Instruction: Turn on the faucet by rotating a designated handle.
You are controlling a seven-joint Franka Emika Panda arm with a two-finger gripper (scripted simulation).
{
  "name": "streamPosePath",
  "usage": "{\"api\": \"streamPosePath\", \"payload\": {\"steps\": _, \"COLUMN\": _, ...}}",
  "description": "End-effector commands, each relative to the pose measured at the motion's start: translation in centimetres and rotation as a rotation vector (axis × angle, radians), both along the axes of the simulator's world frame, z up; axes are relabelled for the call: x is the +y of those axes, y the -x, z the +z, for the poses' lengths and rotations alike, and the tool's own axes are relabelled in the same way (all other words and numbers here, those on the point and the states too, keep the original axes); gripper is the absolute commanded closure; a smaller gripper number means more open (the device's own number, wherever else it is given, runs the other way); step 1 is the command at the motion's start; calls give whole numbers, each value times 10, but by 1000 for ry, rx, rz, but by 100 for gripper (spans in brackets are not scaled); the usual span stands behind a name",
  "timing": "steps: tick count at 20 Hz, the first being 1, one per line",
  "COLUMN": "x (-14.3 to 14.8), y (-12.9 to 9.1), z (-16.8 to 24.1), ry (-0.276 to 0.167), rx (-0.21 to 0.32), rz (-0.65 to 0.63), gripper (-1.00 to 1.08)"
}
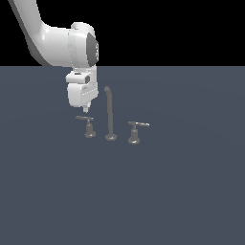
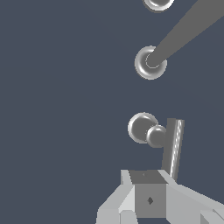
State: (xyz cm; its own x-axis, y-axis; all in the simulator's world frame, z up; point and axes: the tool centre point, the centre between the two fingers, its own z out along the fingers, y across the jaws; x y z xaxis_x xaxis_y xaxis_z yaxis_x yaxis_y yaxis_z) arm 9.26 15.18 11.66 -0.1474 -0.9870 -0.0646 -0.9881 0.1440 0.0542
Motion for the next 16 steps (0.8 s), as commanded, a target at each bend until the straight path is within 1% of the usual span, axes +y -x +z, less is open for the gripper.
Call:
{"api": "streamPosePath", "payload": {"steps": 1, "x": 2, "y": -5, "z": -10, "ry": 26, "rx": -13, "rz": -38, "gripper": 108}}
{"api": "streamPosePath", "payload": {"steps": 4, "x": 5, "y": -9, "z": -18, "ry": 49, "rx": -25, "rz": -69, "gripper": 108}}
{"api": "streamPosePath", "payload": {"steps": 8, "x": 8, "y": -12, "z": -25, "ry": 68, "rx": -37, "rz": -93, "gripper": 108}}
{"api": "streamPosePath", "payload": {"steps": 16, "x": 9, "y": -12, "z": -28, "ry": 74, "rx": -40, "rz": -100, "gripper": 108}}
